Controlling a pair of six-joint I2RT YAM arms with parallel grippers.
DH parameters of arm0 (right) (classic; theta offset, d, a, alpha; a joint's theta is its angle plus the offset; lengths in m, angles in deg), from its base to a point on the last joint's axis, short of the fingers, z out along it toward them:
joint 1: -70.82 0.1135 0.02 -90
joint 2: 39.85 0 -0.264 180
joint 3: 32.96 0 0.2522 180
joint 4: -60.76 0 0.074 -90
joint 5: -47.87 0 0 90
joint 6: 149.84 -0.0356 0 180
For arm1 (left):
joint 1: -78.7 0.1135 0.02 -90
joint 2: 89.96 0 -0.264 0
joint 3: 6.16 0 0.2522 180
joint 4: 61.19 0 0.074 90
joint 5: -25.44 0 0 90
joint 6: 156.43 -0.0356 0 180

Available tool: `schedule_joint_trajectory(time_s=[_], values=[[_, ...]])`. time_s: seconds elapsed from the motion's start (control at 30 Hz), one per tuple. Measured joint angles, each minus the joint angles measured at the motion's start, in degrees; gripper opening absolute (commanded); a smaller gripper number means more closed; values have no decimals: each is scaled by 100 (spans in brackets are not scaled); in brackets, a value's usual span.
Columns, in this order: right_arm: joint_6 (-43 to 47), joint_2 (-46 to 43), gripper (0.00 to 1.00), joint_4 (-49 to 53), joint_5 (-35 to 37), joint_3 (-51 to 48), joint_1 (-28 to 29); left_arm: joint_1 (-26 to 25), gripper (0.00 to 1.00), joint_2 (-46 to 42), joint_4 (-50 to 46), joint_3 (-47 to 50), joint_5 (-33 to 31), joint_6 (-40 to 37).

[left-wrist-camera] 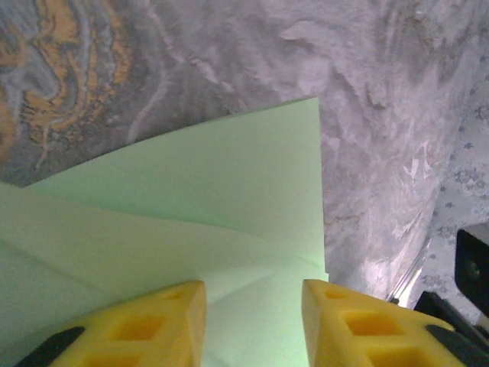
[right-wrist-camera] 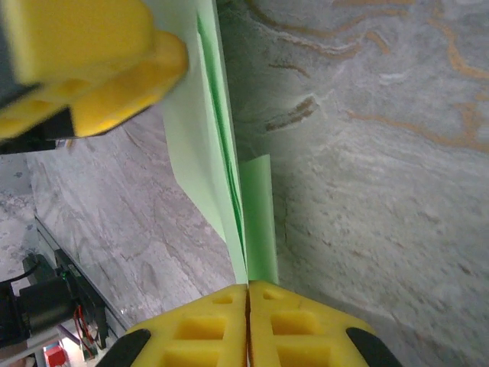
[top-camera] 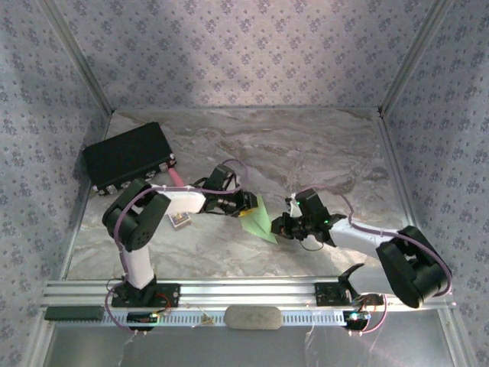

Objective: Fold a paper plane with a square sheet of paper (pick it up from the middle)
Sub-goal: Turn over the paper at the center of the table.

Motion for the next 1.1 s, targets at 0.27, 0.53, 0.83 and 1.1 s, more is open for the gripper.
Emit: schedule_joint_trajectory(time_s=[0.27,0.53,0.83,1.1], values=[[726,-1069,8,1729,863,656,-24,0,52,-1523,-824,-2,-715,-424],[1381,-1526,11,3427,2688,1858,197,37,54,-2286,-1399,24,-1508,-625],[1215,-516,8,5101,6006,2876,1690,225,60,-3115,-1821,529,-2485,-527],[1058,632,4,5501,7366,3163,2820,573,62,-4079,-2114,946,-3101,-374]])
